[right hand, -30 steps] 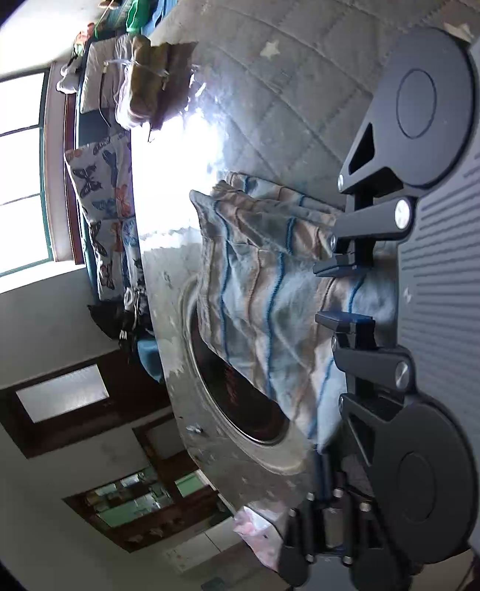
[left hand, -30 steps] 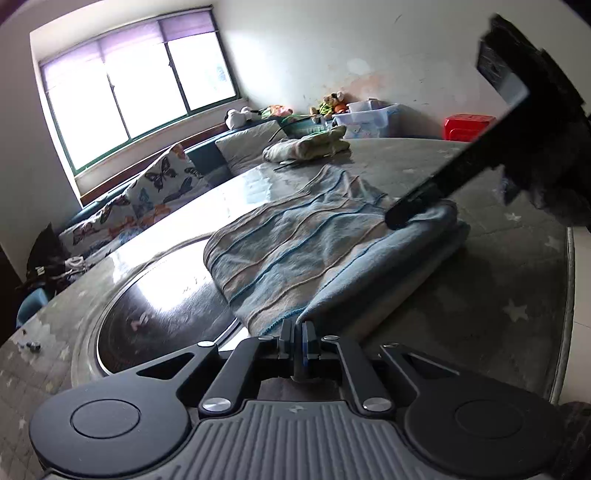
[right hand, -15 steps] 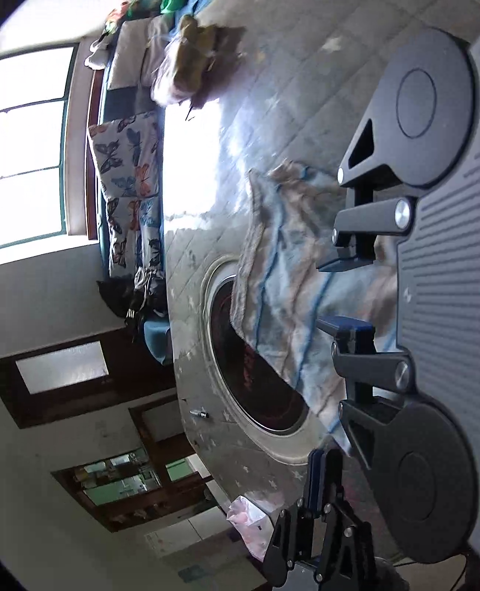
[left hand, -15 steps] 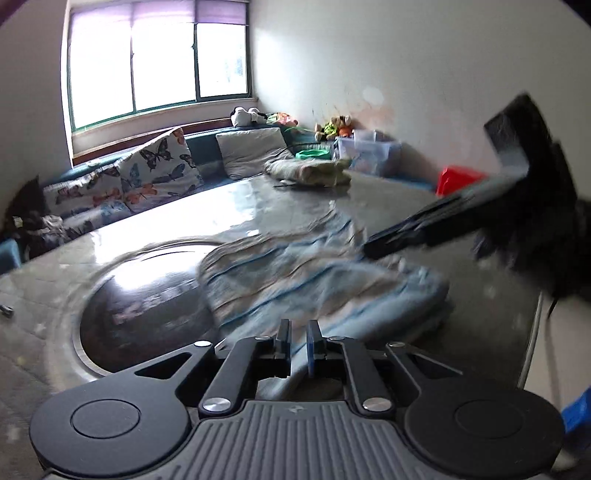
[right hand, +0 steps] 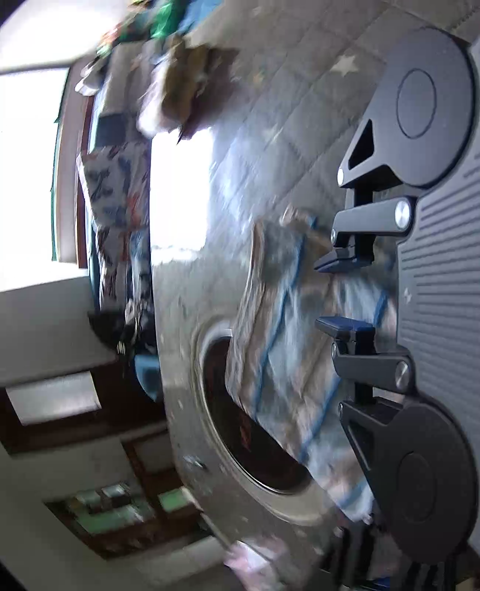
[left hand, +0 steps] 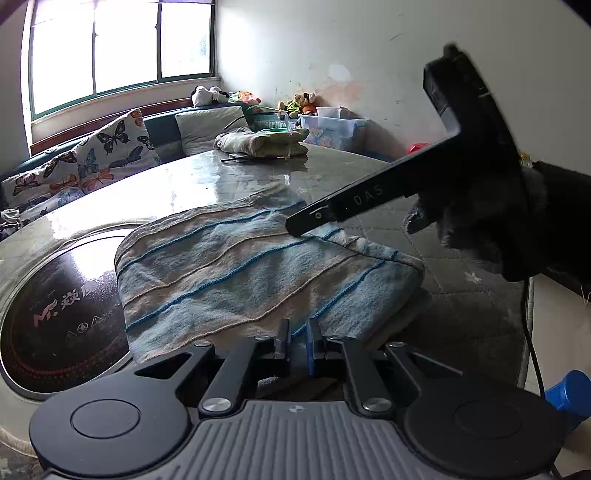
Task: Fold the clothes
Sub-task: 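Smooth the folded garment flat with the right gripper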
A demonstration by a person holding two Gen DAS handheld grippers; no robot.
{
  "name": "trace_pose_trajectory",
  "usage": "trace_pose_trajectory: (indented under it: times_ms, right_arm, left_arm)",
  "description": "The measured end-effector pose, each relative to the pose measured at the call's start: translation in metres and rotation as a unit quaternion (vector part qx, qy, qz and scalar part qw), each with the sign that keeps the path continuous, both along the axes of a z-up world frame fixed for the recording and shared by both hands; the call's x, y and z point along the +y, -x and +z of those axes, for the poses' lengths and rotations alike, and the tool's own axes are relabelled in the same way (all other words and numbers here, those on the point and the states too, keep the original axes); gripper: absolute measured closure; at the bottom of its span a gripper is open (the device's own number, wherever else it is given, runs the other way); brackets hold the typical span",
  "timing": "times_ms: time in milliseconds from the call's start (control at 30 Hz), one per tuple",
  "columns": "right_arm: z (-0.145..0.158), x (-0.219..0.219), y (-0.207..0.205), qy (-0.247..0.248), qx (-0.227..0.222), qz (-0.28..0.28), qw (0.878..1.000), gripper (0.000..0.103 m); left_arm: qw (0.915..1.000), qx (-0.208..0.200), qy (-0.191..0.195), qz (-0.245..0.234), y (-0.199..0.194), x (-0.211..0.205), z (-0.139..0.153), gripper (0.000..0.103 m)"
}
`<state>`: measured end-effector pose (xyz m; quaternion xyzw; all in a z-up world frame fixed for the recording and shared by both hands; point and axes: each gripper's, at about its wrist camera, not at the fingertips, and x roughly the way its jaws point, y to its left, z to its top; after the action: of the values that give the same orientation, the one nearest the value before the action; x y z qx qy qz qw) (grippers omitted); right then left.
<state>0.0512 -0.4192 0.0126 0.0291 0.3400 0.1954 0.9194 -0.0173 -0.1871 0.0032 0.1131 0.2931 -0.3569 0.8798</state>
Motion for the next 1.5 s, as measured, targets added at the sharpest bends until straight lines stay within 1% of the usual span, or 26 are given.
trace_pose_trajectory:
  times_ms: [67,133,333,400,467,633,733,833,933,1000,1067,1167,1233,1300,1400,1500]
  right_arm:
    - [0.000,-0.007,-0.003,-0.014,0.002,-0.017,1.000,0.078]
    - [0.006,-0.006,0.000,-0.008,-0.007,-0.019,1.000,0.077]
    - [0.017,0.025,0.006,0.009,-0.008,0.064,0.998,0.077]
    - [0.015,0.042,0.002,0.030,-0.003,0.093,0.995,0.077]
    - [0.013,0.056,-0.005,0.055,0.001,0.107,0.993,0.077]
    - [0.012,0.065,-0.028,0.077,0.011,0.112,0.991,0.078]
    - [0.011,0.064,-0.043,0.071,0.022,0.110,0.991,0.078]
    - [0.015,0.066,-0.045,0.070,0.013,0.104,0.992,0.077]
    - [0.020,0.069,-0.045,0.065,0.006,0.107,0.992,0.077]
    - [0.019,0.072,-0.049,0.074,0.009,0.110,0.991,0.078]
    - [0.016,0.073,-0.057,0.082,0.016,0.106,0.991,0.078]
    - [0.014,0.066,-0.064,0.078,0.020,0.090,0.993,0.078]
    - [0.019,0.058,-0.063,0.065,0.016,0.075,0.995,0.078]
    - [0.024,0.054,-0.056,0.062,0.010,0.075,0.995,0.078]
    - [0.029,0.057,-0.039,0.066,0.005,0.094,0.993,0.078]
    - [0.025,0.063,-0.019,0.081,0.005,0.114,0.990,0.078]
  left_arm:
    - [1.0000,-0.004,-0.003,0.001,0.002,0.001,0.000,0.093]
    - [1.0000,-0.007,-0.004,0.001,0.005,0.002,0.001,0.093]
    - [0.9999,-0.008,-0.004,0.004,0.006,0.000,0.000,0.093]
    - [1.0000,-0.007,-0.004,0.004,0.007,0.000,0.001,0.093]
    - [1.0000,-0.006,-0.003,0.004,0.007,0.001,0.001,0.092]
    - [1.0000,-0.002,0.003,0.004,0.008,0.003,-0.001,0.092]
    - [1.0000,0.000,0.007,0.005,0.008,0.005,-0.002,0.092]
    - [0.9999,0.004,0.012,0.004,0.007,0.009,-0.001,0.091]
    - [0.9999,0.000,0.014,0.009,0.008,0.011,0.002,0.089]
    - [0.9997,-0.004,0.016,0.019,0.006,0.015,0.004,0.089]
    - [0.9993,0.002,0.017,0.033,0.001,0.022,0.003,0.089]
    - [0.9986,0.008,0.018,0.049,-0.002,0.033,0.002,0.088]
    - [0.9983,0.011,0.021,0.053,-0.001,0.040,0.004,0.088]
    - [0.9980,0.010,0.025,0.058,-0.002,0.044,0.006,0.088]
    - [0.9971,0.006,0.030,0.070,-0.005,0.047,0.009,0.088]
    - [0.9956,0.012,0.035,0.086,-0.010,0.054,0.010,0.087]
